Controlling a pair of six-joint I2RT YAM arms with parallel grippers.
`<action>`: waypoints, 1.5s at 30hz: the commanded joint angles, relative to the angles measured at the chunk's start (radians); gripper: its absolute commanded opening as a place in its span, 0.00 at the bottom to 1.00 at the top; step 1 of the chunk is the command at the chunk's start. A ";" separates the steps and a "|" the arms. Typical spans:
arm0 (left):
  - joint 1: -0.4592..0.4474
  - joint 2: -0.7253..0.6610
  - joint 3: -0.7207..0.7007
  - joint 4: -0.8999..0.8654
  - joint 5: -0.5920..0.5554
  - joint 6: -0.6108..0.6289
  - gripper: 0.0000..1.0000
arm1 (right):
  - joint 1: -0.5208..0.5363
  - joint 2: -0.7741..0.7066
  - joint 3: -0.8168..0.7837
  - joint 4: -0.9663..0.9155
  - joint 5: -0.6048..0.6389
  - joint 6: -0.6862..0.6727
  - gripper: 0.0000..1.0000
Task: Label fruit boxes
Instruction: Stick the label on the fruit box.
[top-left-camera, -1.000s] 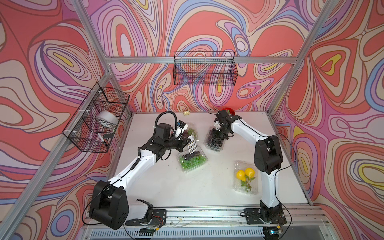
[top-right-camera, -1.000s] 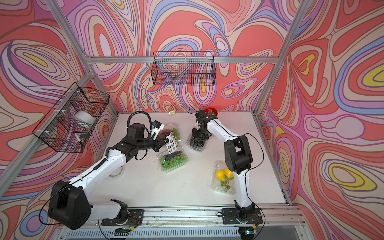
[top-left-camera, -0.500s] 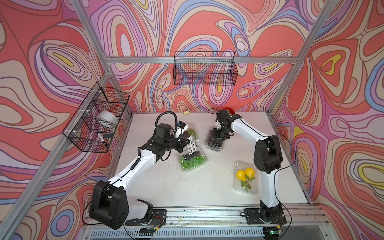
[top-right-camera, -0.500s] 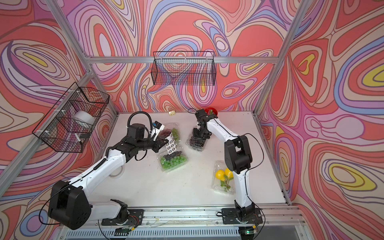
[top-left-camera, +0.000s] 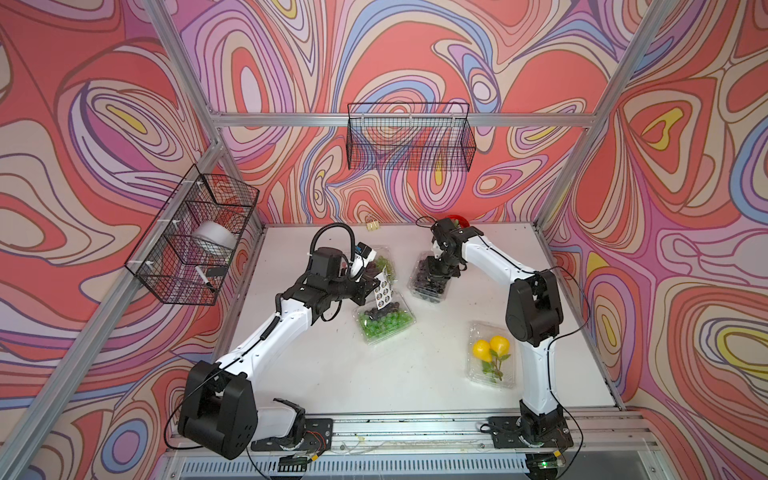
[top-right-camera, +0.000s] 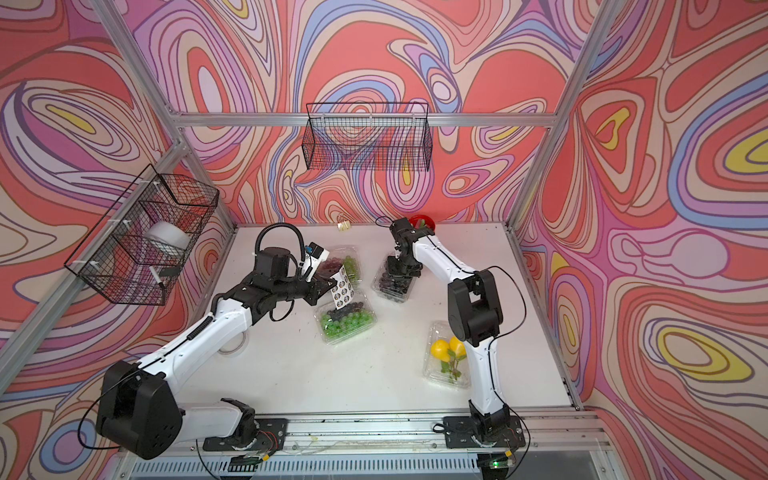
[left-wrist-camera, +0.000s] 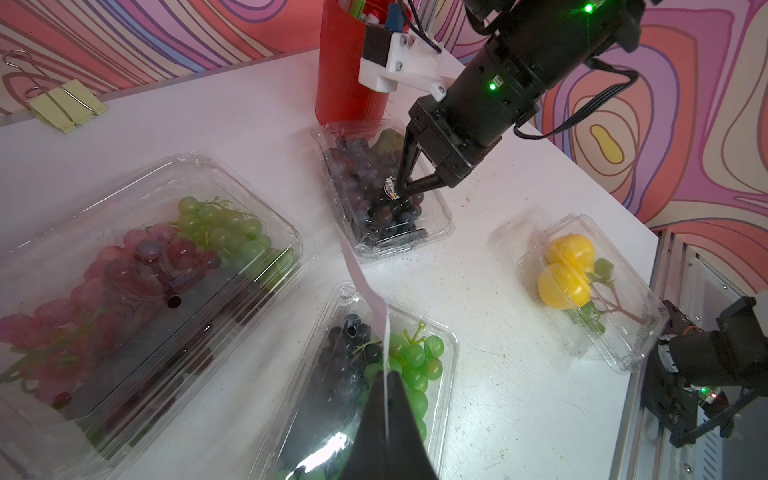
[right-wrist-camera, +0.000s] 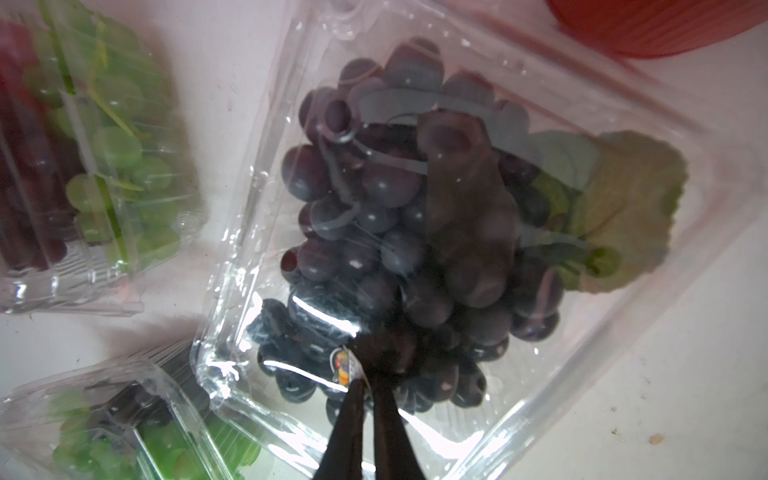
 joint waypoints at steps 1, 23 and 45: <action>0.005 -0.018 0.024 -0.024 -0.005 0.023 0.00 | -0.001 0.050 0.023 -0.067 0.075 -0.025 0.11; 0.006 -0.032 0.034 -0.041 -0.006 0.035 0.00 | 0.018 -0.052 0.068 -0.097 0.147 -0.064 0.22; 0.006 -0.035 0.047 -0.048 -0.004 0.032 0.00 | 0.019 0.027 0.011 0.040 0.003 -0.048 0.04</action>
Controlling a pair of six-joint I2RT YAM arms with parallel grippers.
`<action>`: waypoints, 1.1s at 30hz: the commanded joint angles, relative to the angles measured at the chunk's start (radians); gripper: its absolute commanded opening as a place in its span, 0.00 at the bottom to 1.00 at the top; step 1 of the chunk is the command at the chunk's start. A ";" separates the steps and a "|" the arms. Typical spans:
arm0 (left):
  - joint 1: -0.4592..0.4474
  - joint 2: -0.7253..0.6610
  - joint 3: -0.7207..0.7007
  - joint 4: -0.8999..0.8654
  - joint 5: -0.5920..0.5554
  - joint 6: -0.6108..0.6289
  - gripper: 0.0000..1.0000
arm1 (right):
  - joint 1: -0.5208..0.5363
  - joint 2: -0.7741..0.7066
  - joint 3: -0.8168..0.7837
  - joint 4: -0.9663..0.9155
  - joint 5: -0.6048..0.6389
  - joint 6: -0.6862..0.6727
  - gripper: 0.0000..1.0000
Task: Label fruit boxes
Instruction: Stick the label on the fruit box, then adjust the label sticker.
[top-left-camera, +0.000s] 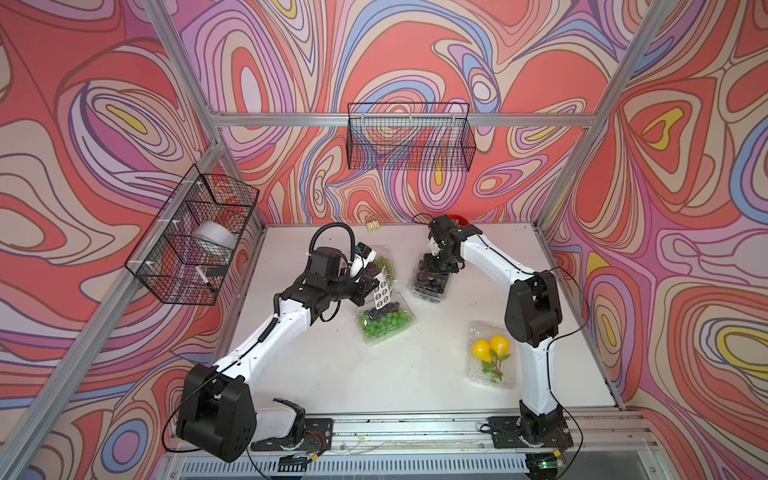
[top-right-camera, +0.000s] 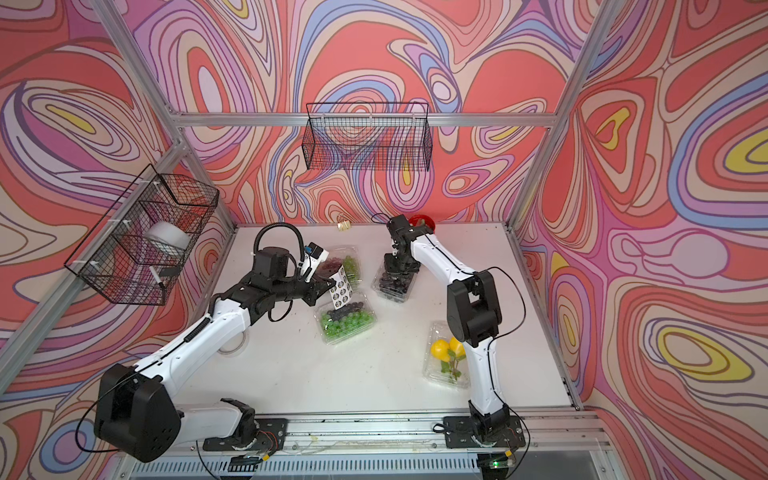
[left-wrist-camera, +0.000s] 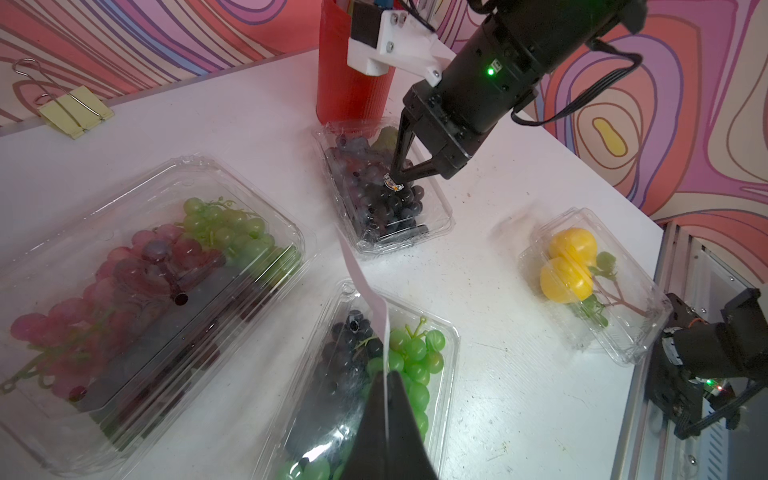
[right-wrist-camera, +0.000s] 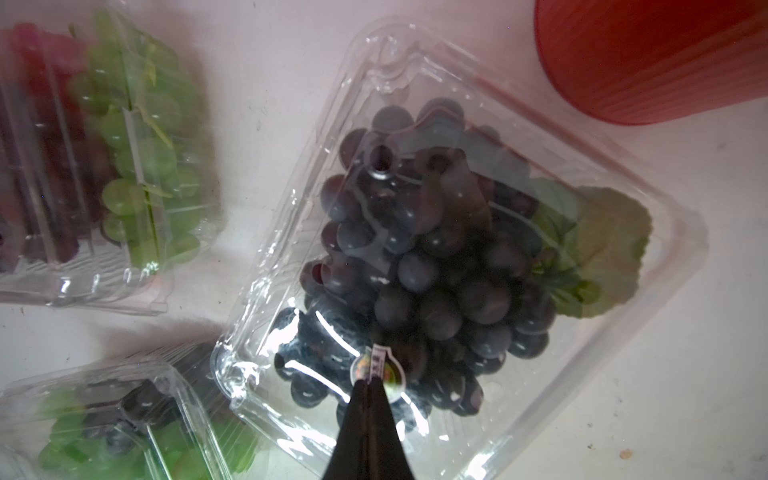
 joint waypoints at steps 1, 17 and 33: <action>0.006 -0.019 0.036 -0.019 0.004 0.009 0.00 | 0.000 0.032 -0.010 0.014 -0.015 0.005 0.04; 0.006 -0.038 0.041 -0.002 0.067 0.038 0.00 | -0.001 -0.172 -0.077 0.098 -0.029 -0.010 0.13; 0.003 -0.065 -0.017 0.136 0.504 0.179 0.00 | 0.000 -0.713 -0.635 0.629 -0.593 -0.434 0.30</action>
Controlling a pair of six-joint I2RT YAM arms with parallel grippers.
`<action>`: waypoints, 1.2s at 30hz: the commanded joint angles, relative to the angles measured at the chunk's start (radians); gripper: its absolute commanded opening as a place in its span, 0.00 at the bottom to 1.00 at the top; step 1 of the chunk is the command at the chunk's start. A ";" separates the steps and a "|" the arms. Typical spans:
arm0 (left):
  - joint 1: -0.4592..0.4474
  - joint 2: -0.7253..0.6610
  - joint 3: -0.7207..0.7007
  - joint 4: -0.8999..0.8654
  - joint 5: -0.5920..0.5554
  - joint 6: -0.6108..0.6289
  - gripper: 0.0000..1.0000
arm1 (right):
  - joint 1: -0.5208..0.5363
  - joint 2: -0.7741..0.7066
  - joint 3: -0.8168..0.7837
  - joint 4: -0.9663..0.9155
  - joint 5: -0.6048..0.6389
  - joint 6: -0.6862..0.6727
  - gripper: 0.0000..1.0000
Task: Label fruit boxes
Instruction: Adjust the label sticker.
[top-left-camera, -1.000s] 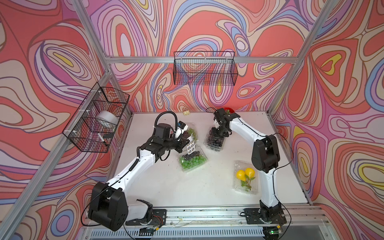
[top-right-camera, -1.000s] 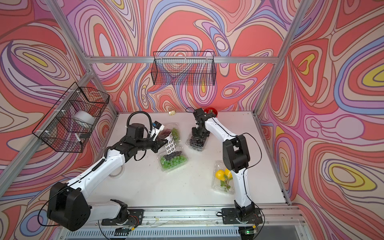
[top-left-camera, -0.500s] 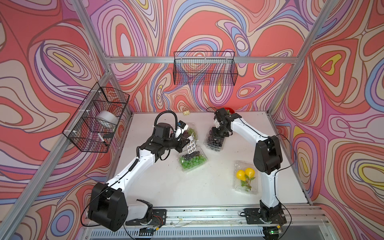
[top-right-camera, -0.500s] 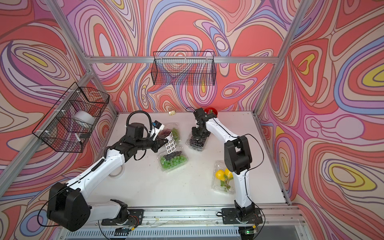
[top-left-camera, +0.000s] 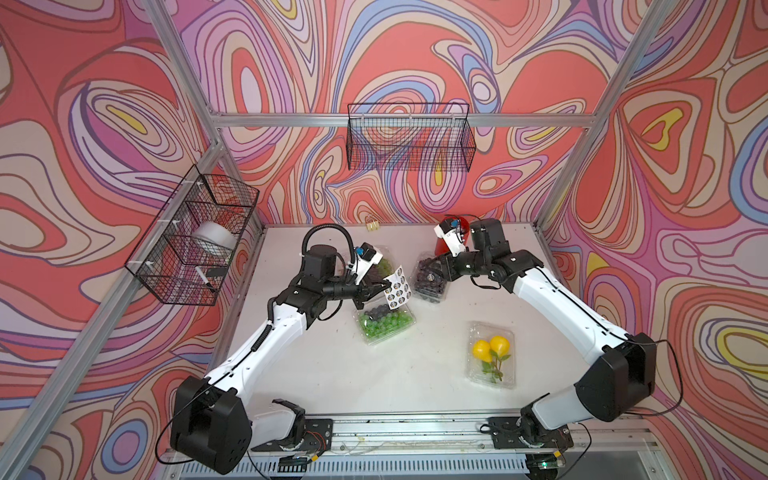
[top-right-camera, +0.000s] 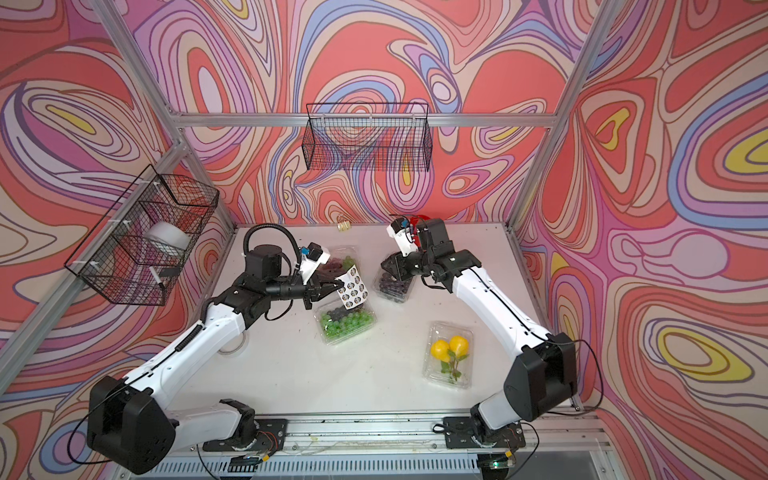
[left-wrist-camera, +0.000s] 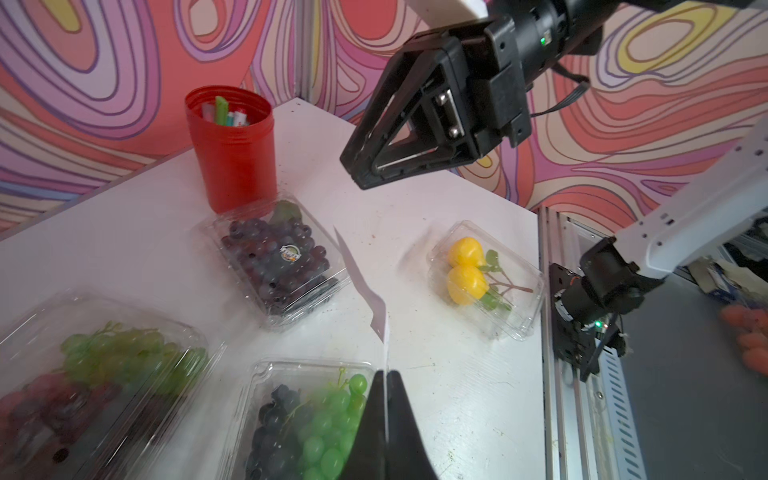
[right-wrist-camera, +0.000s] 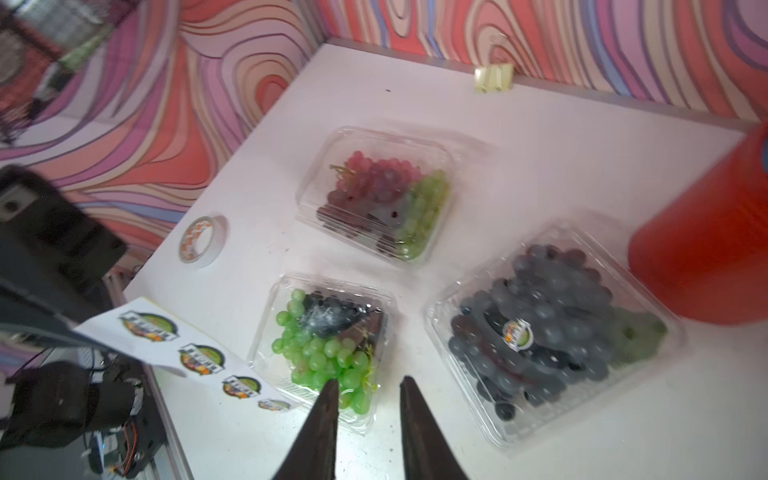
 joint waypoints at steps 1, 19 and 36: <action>0.005 -0.008 -0.010 0.043 0.164 0.075 0.00 | 0.001 -0.051 -0.072 0.146 -0.219 -0.186 0.31; 0.004 -0.007 -0.003 0.069 0.231 0.087 0.00 | 0.008 -0.002 -0.004 -0.007 -0.478 -0.415 0.51; 0.003 -0.020 -0.003 0.079 0.216 0.085 0.00 | 0.024 0.065 0.036 -0.106 -0.603 -0.471 0.19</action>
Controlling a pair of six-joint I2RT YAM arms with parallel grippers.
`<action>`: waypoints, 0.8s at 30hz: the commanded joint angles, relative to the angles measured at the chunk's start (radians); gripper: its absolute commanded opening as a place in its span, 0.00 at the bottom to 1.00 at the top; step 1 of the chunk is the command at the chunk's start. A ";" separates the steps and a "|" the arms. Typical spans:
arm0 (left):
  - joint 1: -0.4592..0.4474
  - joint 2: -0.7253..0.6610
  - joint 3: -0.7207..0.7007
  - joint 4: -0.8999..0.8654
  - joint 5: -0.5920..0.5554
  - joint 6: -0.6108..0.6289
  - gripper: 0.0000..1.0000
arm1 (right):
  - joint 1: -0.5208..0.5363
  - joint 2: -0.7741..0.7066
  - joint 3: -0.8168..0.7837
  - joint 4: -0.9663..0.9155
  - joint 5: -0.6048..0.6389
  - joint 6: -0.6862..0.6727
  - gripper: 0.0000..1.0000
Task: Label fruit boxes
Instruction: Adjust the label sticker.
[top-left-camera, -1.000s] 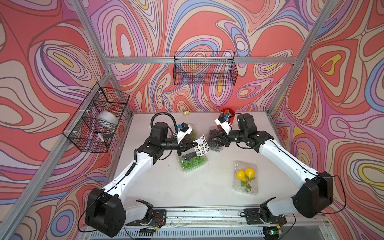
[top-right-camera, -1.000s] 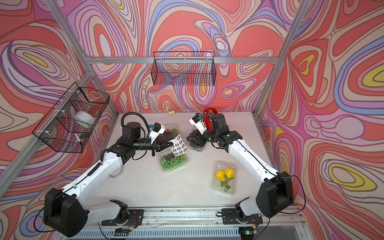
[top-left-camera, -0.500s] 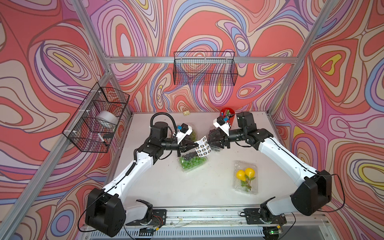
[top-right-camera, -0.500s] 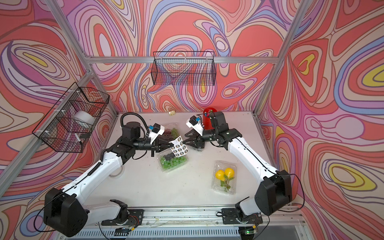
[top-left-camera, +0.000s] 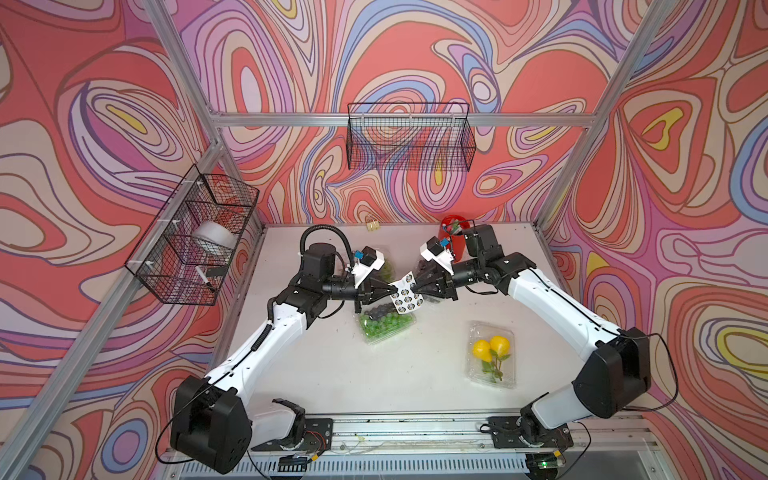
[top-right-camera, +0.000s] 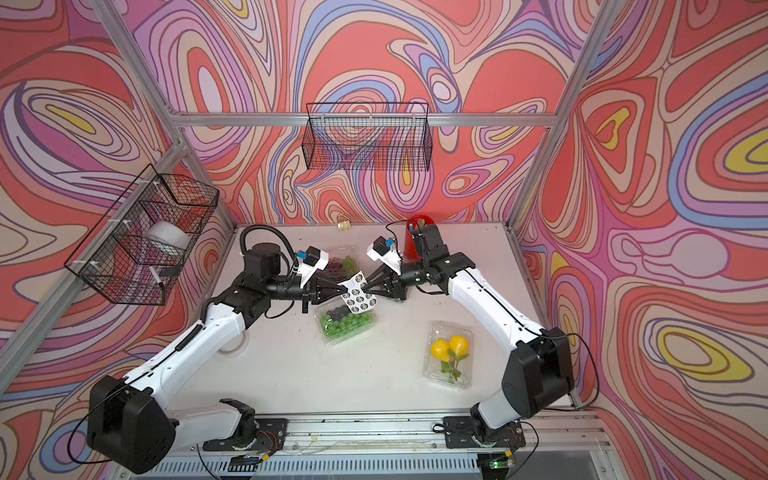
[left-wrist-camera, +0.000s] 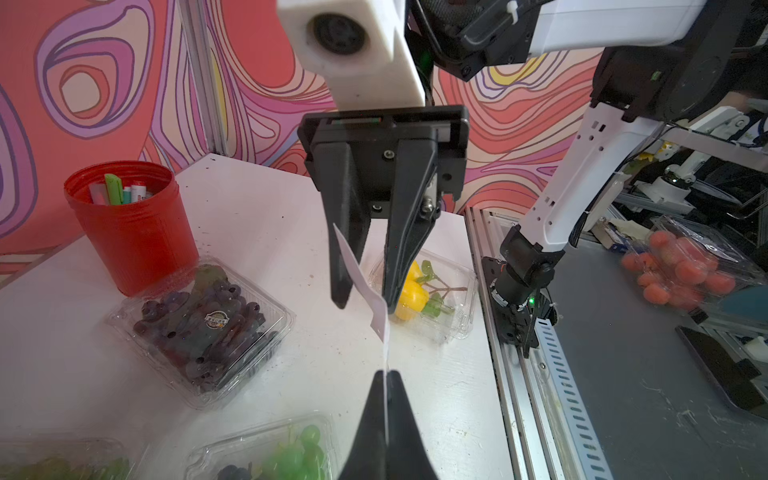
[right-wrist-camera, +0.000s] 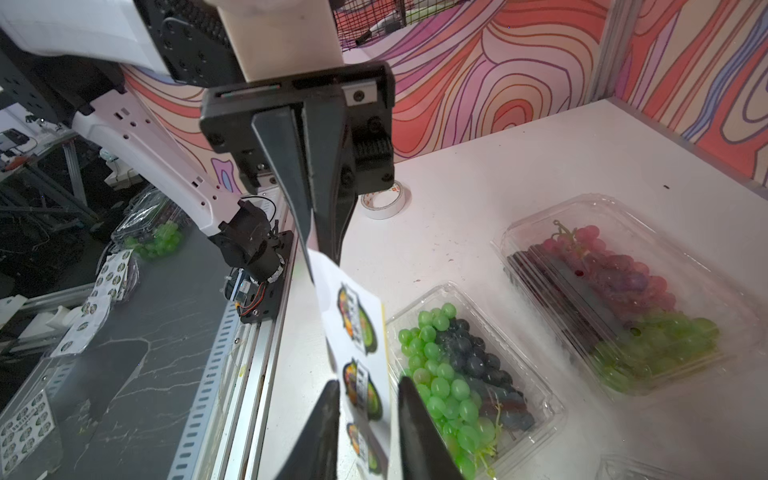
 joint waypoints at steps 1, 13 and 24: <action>0.003 -0.022 -0.004 0.029 0.007 0.019 0.00 | 0.003 0.015 0.023 -0.021 -0.057 -0.018 0.15; 0.003 -0.025 -0.034 0.032 0.024 0.010 0.12 | 0.003 -0.001 0.021 0.026 -0.065 -0.011 0.00; 0.003 -0.023 -0.043 0.037 0.014 0.005 0.02 | 0.004 -0.016 0.016 0.074 -0.080 0.017 0.00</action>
